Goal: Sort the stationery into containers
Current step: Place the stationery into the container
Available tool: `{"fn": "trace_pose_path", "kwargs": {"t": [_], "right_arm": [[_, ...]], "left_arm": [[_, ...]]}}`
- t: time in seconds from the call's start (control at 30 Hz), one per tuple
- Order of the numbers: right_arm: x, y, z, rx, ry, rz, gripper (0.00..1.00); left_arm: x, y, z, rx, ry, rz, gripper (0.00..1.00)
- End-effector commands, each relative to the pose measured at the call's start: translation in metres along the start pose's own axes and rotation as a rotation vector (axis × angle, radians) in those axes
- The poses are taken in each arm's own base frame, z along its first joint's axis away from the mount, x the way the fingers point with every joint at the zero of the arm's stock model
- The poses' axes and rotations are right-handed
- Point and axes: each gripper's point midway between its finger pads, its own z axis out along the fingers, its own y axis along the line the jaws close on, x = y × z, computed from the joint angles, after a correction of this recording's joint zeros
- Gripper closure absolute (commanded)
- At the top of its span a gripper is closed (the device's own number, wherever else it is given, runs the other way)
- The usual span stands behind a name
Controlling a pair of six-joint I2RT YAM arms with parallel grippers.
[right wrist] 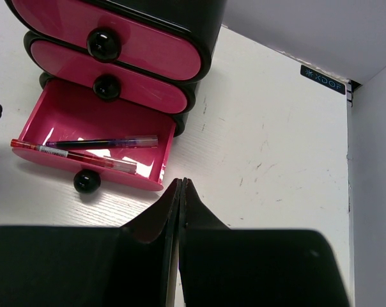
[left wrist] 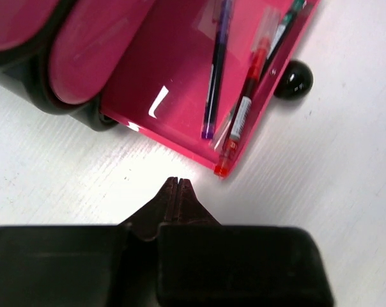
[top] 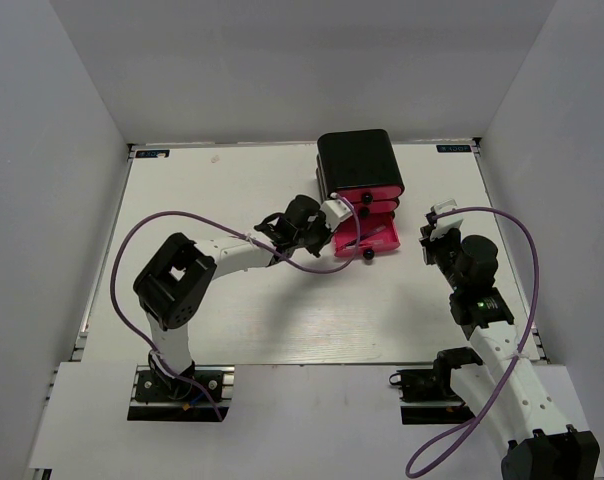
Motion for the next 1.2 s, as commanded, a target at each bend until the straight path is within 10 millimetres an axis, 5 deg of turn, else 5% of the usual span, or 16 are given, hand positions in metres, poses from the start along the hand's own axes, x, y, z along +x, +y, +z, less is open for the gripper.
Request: {"fn": "trace_pose_path", "kwargs": {"t": [0.0, 0.33, 1.17], "right_arm": [[-0.013, -0.006, 0.0, 0.024, -0.054, -0.014, 1.0], [-0.013, -0.007, 0.001, 0.025, -0.053, -0.013, 1.0], [-0.012, -0.008, 0.0, 0.03, -0.052, -0.019, 1.0]], "left_arm": [[-0.008, -0.005, -0.017, 0.037, -0.001, 0.047, 1.0], [0.0, -0.021, -0.008, 0.141, 0.031, 0.058, 1.0], [-0.008, -0.025, 0.016, 0.167, 0.006, 0.013, 1.0]]}}
